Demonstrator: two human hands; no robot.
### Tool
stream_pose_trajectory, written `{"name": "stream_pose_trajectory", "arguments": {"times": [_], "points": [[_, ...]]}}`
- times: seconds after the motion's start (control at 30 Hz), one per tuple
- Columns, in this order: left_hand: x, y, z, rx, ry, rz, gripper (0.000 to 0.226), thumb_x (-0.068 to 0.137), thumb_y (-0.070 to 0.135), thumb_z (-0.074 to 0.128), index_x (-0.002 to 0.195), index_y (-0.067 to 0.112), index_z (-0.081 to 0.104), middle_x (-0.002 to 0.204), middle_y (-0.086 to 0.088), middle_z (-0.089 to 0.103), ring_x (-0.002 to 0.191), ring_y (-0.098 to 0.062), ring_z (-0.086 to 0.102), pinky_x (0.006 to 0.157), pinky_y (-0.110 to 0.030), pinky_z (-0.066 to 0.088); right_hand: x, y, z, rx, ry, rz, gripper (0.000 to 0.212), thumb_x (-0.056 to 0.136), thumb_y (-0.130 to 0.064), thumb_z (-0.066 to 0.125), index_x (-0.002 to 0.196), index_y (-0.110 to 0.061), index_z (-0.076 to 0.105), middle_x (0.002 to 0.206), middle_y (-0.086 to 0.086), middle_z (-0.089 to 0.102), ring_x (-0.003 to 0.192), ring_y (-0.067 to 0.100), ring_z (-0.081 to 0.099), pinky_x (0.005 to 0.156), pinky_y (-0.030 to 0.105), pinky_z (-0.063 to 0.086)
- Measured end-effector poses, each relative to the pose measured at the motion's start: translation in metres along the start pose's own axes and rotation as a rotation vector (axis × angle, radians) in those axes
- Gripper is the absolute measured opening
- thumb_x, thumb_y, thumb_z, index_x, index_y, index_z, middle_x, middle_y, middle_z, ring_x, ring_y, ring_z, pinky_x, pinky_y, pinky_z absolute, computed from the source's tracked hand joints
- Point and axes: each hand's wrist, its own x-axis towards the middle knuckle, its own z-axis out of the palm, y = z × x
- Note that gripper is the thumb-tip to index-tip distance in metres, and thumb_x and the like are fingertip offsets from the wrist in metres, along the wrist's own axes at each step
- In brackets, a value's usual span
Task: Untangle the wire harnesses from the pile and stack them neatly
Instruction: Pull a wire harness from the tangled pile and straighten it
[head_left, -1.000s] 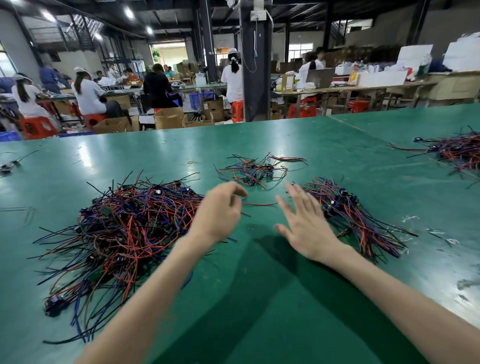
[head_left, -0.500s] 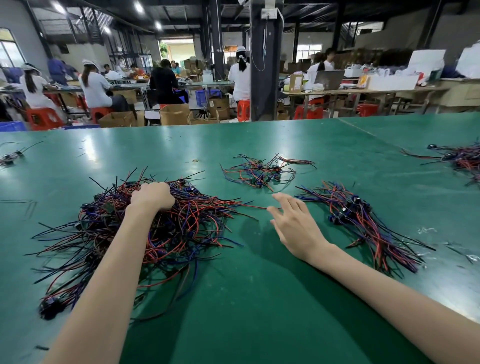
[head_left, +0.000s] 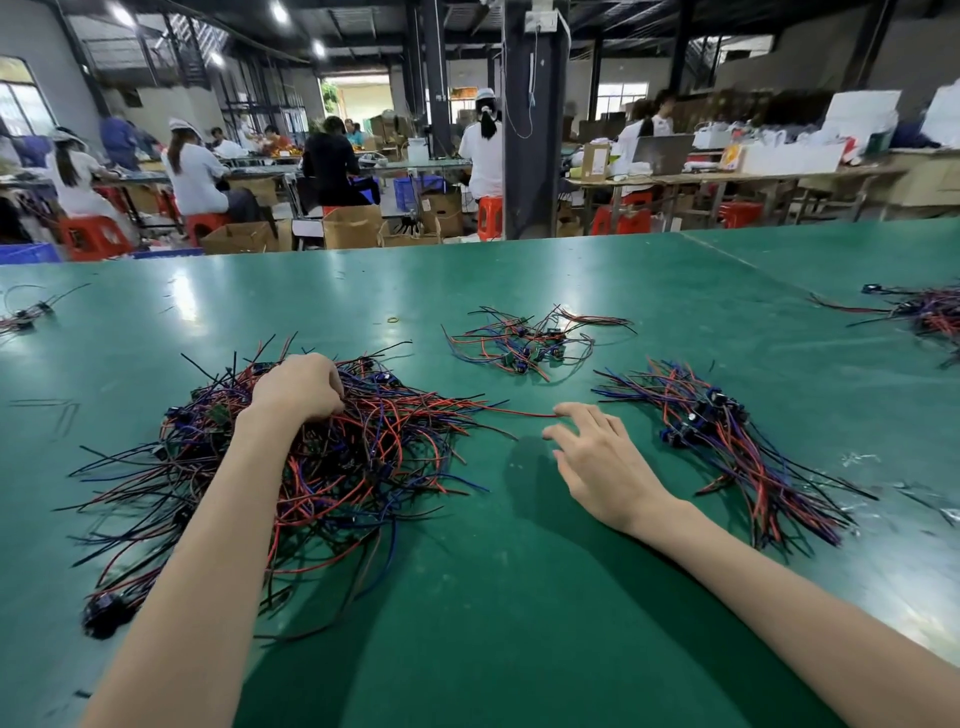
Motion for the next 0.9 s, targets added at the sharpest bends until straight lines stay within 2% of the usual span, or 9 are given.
{"name": "stream_pose_trajectory", "arguments": {"times": [0.07, 0.2, 0.33, 0.4, 0.57, 0.67, 0.8, 0.9], "points": [[-0.002, -0.001, -0.002, -0.051, 0.028, 0.019, 0.012, 0.082, 0.014, 0.071, 0.077, 0.023, 0.064, 0.099, -0.006, 0.068, 0.093, -0.025, 0.062, 0.086, -0.045, 0.053, -0.002, 0.000, 0.000, 0.019, -0.010, 0.002, 0.031, 0.097, -0.017, 0.045, 0.125, -0.012, 0.055, 0.141, 0.009, 0.040, 0.131, 0.024, 0.035, 0.107, 0.034, 0.024], [-0.002, -0.003, -0.003, -0.205, 0.114, 0.048, 0.012, 0.081, 0.013, 0.072, 0.076, 0.021, 0.065, 0.089, -0.006, 0.067, 0.084, -0.024, 0.062, 0.081, -0.043, 0.054, -0.003, 0.002, 0.000, 0.066, -0.027, 0.023, 0.030, 0.097, -0.017, 0.044, 0.125, -0.014, 0.055, 0.141, 0.007, 0.040, 0.130, 0.021, 0.035, 0.106, 0.033, 0.025], [-0.001, -0.003, -0.006, -0.391, 0.204, 0.050, 0.008, 0.079, 0.010, 0.071, 0.080, 0.017, 0.066, 0.074, -0.004, 0.067, 0.071, -0.022, 0.064, 0.068, -0.032, 0.053, -0.003, 0.002, -0.001, 0.090, -0.037, 0.030, 0.029, 0.097, -0.017, 0.044, 0.124, -0.015, 0.054, 0.139, 0.005, 0.041, 0.128, 0.020, 0.037, 0.104, 0.033, 0.027], [-0.001, -0.003, -0.009, -0.481, 0.242, 0.038, 0.010, 0.077, 0.008, 0.072, 0.078, 0.016, 0.067, 0.070, -0.004, 0.068, 0.067, -0.020, 0.065, 0.067, -0.030, 0.052, -0.002, 0.001, 0.000, 0.101, -0.042, 0.031, 0.029, 0.097, -0.018, 0.044, 0.124, -0.015, 0.054, 0.139, 0.005, 0.041, 0.128, 0.020, 0.036, 0.104, 0.033, 0.027], [-0.004, 0.003, -0.012, -0.726, 0.270, 0.005, 0.013, 0.078, -0.003, 0.069, 0.076, 0.010, 0.066, 0.068, -0.011, 0.070, 0.055, -0.019, 0.067, 0.066, -0.030, 0.058, -0.002, 0.000, 0.000, 0.143, -0.042, 0.051, 0.027, 0.097, -0.017, 0.045, 0.121, -0.015, 0.056, 0.136, 0.005, 0.043, 0.127, 0.020, 0.037, 0.101, 0.033, 0.026], [-0.009, 0.008, -0.015, -0.880, 0.305, -0.021, 0.016, 0.078, -0.006, 0.068, 0.075, 0.010, 0.065, 0.072, -0.014, 0.070, 0.057, -0.020, 0.069, 0.066, -0.032, 0.060, -0.002, 0.000, -0.001, 0.155, -0.045, 0.056, 0.027, 0.097, -0.018, 0.044, 0.121, -0.015, 0.057, 0.136, 0.005, 0.042, 0.127, 0.020, 0.037, 0.101, 0.033, 0.027], [-0.015, 0.017, -0.023, -1.189, 0.414, -0.059, 0.015, 0.079, -0.009, 0.065, 0.078, 0.006, 0.064, 0.076, -0.014, 0.068, 0.057, -0.015, 0.069, 0.057, -0.020, 0.056, -0.001, 0.000, -0.002, 0.167, -0.045, 0.063, 0.026, 0.097, -0.018, 0.044, 0.120, -0.015, 0.057, 0.136, 0.005, 0.042, 0.126, 0.020, 0.037, 0.101, 0.033, 0.027], [-0.021, 0.025, -0.030, -1.432, 0.480, -0.074, 0.015, 0.081, -0.009, 0.065, 0.082, 0.006, 0.062, 0.080, -0.010, 0.068, 0.065, -0.015, 0.069, 0.061, -0.018, 0.055, -0.002, 0.000, -0.002, 0.171, -0.049, 0.064, 0.027, 0.097, -0.018, 0.044, 0.121, -0.015, 0.057, 0.136, 0.005, 0.043, 0.126, 0.020, 0.038, 0.101, 0.034, 0.027]]}}
